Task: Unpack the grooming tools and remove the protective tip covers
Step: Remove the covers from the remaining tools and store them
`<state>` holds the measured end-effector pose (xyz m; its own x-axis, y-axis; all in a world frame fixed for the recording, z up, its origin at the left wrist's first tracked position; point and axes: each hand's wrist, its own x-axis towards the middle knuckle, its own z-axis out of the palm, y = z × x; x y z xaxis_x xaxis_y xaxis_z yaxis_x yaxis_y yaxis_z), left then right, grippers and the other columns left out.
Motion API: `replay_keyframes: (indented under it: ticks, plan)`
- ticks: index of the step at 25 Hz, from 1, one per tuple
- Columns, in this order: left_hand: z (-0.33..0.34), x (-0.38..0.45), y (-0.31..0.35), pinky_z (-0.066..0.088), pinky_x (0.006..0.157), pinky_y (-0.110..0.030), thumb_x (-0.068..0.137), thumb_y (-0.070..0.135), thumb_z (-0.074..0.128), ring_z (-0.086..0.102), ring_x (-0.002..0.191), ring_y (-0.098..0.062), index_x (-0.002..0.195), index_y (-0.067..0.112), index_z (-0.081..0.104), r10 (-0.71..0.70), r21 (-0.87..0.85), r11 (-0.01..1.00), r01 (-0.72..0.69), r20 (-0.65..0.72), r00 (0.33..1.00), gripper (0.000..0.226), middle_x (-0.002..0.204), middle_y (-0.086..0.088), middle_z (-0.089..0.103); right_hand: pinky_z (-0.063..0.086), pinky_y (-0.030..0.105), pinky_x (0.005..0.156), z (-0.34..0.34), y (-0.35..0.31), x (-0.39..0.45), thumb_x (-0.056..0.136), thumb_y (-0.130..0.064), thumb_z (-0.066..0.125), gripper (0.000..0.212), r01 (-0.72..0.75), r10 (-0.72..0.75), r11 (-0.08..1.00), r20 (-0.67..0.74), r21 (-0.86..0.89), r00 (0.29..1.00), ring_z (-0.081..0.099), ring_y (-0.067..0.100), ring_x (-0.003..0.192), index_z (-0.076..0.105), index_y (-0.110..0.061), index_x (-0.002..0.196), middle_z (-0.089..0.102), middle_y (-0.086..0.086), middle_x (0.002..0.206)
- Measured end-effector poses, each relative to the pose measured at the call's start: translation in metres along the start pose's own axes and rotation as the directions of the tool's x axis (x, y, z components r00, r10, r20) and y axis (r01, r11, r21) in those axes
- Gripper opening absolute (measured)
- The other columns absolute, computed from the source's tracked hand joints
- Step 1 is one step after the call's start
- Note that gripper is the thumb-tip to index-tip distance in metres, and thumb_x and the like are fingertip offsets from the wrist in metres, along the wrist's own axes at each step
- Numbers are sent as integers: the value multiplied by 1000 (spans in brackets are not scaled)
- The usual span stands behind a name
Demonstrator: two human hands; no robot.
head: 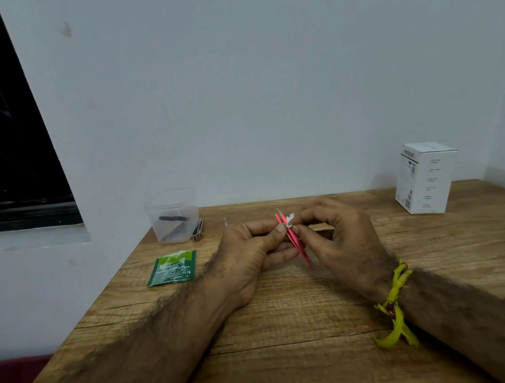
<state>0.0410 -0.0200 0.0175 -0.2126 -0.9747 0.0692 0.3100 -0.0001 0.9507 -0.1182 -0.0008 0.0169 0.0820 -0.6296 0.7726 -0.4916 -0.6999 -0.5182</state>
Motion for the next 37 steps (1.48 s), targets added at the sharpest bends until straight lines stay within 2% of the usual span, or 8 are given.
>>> replay_keyframes:
  ticks: [6, 10, 21, 25, 28, 31, 35, 37]
  plan:
    - [1, 1, 2, 64, 71, -30, 93, -2, 63, 73, 73, -21, 101, -7, 72, -8, -21, 1000, 8, -18, 1000, 13, 85, -18, 75, 57, 43, 76, 0, 2, 0, 81, 3, 74, 10, 18, -18, 999, 14, -26, 1000, 67, 14, 88, 77, -6, 86, 70, 1, 88]
    - [1, 1, 2, 63, 64, -27, 93, -3, 62, 74, 69, -19, 99, -9, 71, -9, -44, 999, 7, -41, 999, 12, 82, -17, 75, 56, 42, 72, 0, 2, 0, 82, 0, 72, 9, 13, -10, 999, 55, -50, 998, 65, 13, 85, 76, -8, 86, 68, 1, 84]
    - [1, 2, 4, 63, 61, -26, 93, -3, 62, 75, 67, -18, 95, -6, 72, -6, -90, 996, -2, -82, 997, 10, 81, -15, 77, 53, 23, 69, 1, 2, -2, 83, -2, 73, 11, 22, -16, 997, 81, -73, 997, 63, 7, 83, 76, -12, 86, 66, -10, 82]
    - [1, 2, 5, 61, 59, -25, 92, -3, 63, 75, 67, -16, 94, -4, 72, -14, -85, 996, 7, -83, 996, 10, 80, -13, 77, 57, 30, 69, 0, 2, -1, 83, -2, 73, 12, -29, 30, 999, 58, -25, 998, 65, 9, 83, 76, -13, 85, 66, -11, 83]
    - [2, 2, 4, 62, 59, -25, 93, -3, 62, 74, 65, -14, 90, -3, 72, -2, -76, 997, -6, -104, 995, 10, 77, -13, 75, 58, 27, 66, 2, 1, -3, 82, -1, 73, 11, -13, 15, 1000, 88, -18, 996, 65, 7, 81, 76, -12, 84, 65, -13, 82]
    - [0, 4, 4, 63, 62, -26, 94, -3, 61, 72, 66, -14, 90, -4, 71, 17, -72, 997, -26, -128, 992, 11, 81, -13, 72, 59, 32, 62, 2, 2, -4, 83, -2, 74, 10, -51, 52, 999, 86, -13, 995, 65, 9, 78, 76, -12, 84, 65, -10, 81]
    - [0, 5, 4, 61, 58, -24, 94, -2, 60, 70, 64, -12, 96, -6, 70, 4, -100, 995, -16, -122, 992, 11, 81, -13, 68, 59, 30, 65, 0, 0, -4, 83, -4, 75, 10, -70, 68, 998, 124, 5, 990, 65, 9, 79, 77, -14, 83, 67, -9, 80]
    - [-1, 6, 5, 61, 58, -24, 94, -2, 61, 68, 71, -16, 97, -6, 70, 5, -120, 993, -20, -118, 993, 11, 83, -15, 67, 58, 29, 66, 0, 0, -3, 83, -3, 75, 10, -88, 84, 996, 118, 25, 989, 66, 11, 80, 77, -13, 82, 68, -5, 81]
